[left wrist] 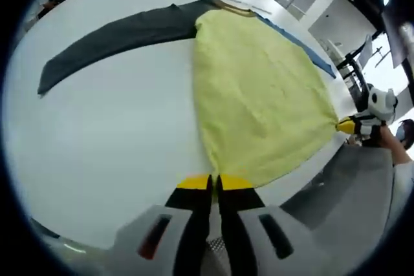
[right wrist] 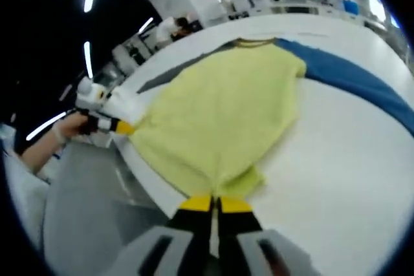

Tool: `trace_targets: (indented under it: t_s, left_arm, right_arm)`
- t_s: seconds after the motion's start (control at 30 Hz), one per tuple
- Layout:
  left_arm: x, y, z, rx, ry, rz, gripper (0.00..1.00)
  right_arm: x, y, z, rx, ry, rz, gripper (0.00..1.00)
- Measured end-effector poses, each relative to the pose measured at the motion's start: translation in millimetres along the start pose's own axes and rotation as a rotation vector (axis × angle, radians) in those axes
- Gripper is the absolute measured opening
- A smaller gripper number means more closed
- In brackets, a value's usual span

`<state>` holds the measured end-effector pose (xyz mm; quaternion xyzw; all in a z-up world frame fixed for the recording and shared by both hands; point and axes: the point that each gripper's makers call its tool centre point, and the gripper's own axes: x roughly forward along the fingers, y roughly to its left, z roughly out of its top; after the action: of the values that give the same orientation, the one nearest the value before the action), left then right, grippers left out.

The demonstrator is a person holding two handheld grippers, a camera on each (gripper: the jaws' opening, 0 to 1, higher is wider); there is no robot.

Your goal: Fold the garment on the visible template until the final outline fits inside the template.

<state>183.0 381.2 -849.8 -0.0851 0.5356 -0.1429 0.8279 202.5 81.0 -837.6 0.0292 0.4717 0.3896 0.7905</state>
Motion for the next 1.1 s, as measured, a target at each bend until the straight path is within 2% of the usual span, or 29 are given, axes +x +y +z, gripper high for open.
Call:
trace_targets:
  t_s: [0.07, 0.13, 0.3, 0.4, 0.43, 0.5, 0.57, 0.8, 1.03, 1.1]
  left_arm:
    - [-0.1, 0.1, 0.2, 0.000, -0.002, 0.001, 0.01]
    - [-0.4, -0.2, 0.2, 0.000, -0.005, 0.002, 0.01]
    - [-0.9, -0.1, 0.3, 0.006, -0.017, 0.001, 0.01]
    - [-0.7, 0.1, 0.5, 0.019, -0.020, 0.004, 0.01]
    - [-0.8, -0.2, 0.4, 0.029, -0.021, 0.005, 0.01]
    - [-1.2, -0.8, 0.1, 0.039, -0.025, 0.006, 0.01]
    - [-1.2, -0.5, 0.2, 0.034, -0.027, 0.006, 0.01]
    - [-1.6, -0.7, 0.0, 0.017, -0.039, -0.003, 0.01]
    - [-1.8, -1.6, 0.0, 0.021, -0.042, -0.002, 0.01]
    - [-1.8, -1.3, 0.0, 0.024, -0.050, -0.001, 0.01]
  right_arm:
    - [-2.3, 3.3, -0.1, -0.007, -0.005, -0.001, 0.00]
    - [-3.1, -1.4, 3.0, -0.052, -0.018, -0.004, 0.00]
    - [-16.9, -15.7, 17.7, -0.108, -0.087, -0.088, 0.00]
    - [-24.4, -24.8, 28.0, -0.070, -0.138, -0.109, 0.17]
    - [-24.6, -27.4, 27.7, -0.075, -0.133, -0.117, 0.18]
    - [-24.0, -32.6, 27.7, -0.124, -0.121, -0.140, 0.13]
    - [-17.2, -35.5, 26.4, -0.150, -0.105, -0.146, 0.14]
    - [-2.6, -32.6, 28.6, -0.165, -0.081, -0.132, 0.13]
    - [3.5, -37.1, 22.1, -0.179, -0.067, -0.139, 0.04]
    - [5.8, -45.3, 23.4, -0.169, -0.067, -0.138, 0.00]
